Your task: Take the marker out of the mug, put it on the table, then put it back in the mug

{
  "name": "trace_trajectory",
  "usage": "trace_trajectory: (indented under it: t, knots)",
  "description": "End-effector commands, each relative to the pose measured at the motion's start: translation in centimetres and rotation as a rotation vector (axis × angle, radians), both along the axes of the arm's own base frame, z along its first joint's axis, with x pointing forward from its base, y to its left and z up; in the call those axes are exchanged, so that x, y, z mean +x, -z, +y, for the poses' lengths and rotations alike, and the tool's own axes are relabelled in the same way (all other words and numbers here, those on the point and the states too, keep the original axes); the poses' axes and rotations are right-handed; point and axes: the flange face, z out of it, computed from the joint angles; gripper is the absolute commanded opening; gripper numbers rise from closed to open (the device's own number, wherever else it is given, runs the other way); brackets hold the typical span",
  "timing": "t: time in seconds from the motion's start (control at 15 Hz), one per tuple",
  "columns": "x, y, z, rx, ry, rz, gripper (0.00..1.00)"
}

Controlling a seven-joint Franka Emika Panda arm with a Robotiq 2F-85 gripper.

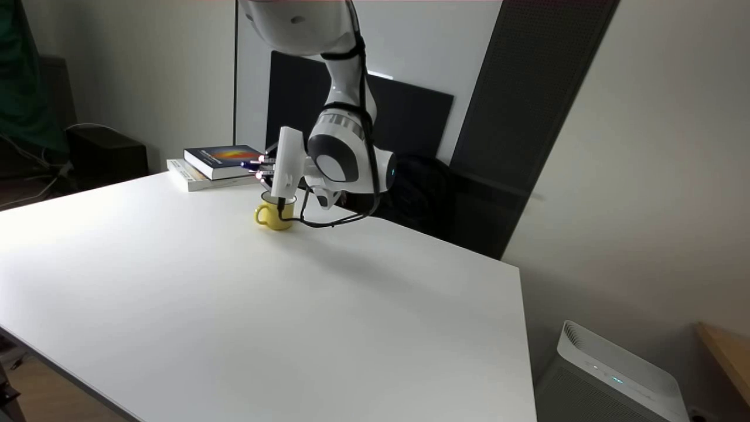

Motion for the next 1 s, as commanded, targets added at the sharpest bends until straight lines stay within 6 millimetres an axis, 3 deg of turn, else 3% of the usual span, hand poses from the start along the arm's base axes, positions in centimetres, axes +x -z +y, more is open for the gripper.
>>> trace_trajectory:
  t: [0.0,0.93]
  knots:
    - [1.2,-0.5,-0.5,-0.001,0.021,0.015,0.05]
    - [3.4,1.4,-1.1,-0.006,0.027,0.031,0.05]
